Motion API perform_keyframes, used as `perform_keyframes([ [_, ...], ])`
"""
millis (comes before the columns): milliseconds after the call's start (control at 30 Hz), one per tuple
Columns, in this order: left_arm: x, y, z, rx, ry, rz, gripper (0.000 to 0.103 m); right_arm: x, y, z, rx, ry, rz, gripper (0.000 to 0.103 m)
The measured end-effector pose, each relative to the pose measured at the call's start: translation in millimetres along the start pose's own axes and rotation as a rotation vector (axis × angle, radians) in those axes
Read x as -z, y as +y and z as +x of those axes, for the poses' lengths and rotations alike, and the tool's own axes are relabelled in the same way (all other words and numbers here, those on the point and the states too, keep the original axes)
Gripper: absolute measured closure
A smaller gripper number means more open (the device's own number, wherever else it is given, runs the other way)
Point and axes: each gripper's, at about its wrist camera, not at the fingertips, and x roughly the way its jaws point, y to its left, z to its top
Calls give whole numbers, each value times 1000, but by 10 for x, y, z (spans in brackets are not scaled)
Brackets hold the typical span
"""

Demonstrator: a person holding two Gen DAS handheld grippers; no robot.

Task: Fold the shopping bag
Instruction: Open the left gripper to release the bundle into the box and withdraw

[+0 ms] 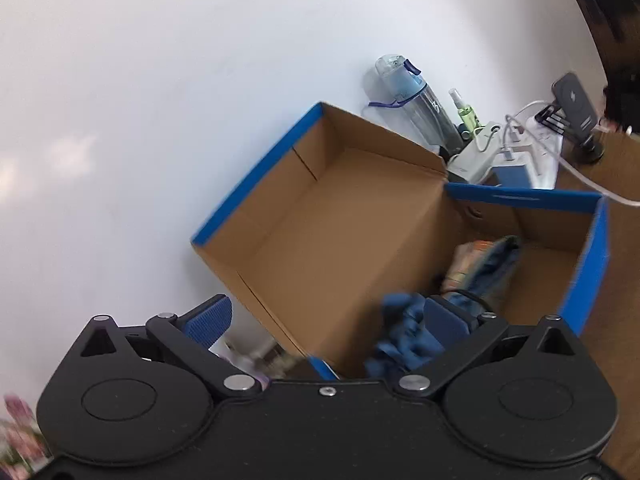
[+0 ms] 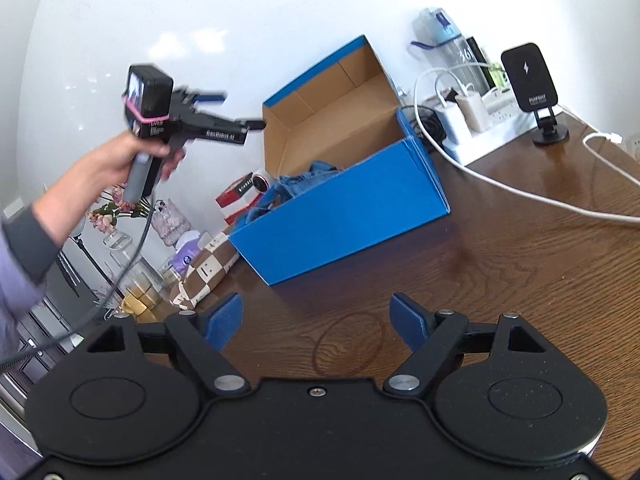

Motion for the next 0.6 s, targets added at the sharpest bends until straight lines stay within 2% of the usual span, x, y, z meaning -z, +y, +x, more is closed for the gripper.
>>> perform_keyframes([
  [67, 253, -12, -323, -10, -7, -139, 0, 5, 110, -31, -42, 15, -40, 20],
  [200, 705, -148, -895, -55, -51, -341, 0, 47, 368, -192, -302, 40, -70, 19],
  [267, 967, -221, -1164, -66, -62, -440, 0, 75, 492, -265, -362, 49, -108, 19],
  [400, 1376, -436, -1591, -118, -43, -648, 0, 115, 670, -351, -293, 71, -246, 18],
  [433, 1428, -524, -1676, -136, -28, -662, 0, 117, 717, -384, -237, 68, -295, 18],
  [500, 1480, -764, -1816, -202, -3, -619, 0, 119, 801, -428, -105, 55, -368, 18],
  [600, 1556, -1069, -2024, -250, -31, -568, 0, 143, 888, -429, 124, 21, -402, 18],
])
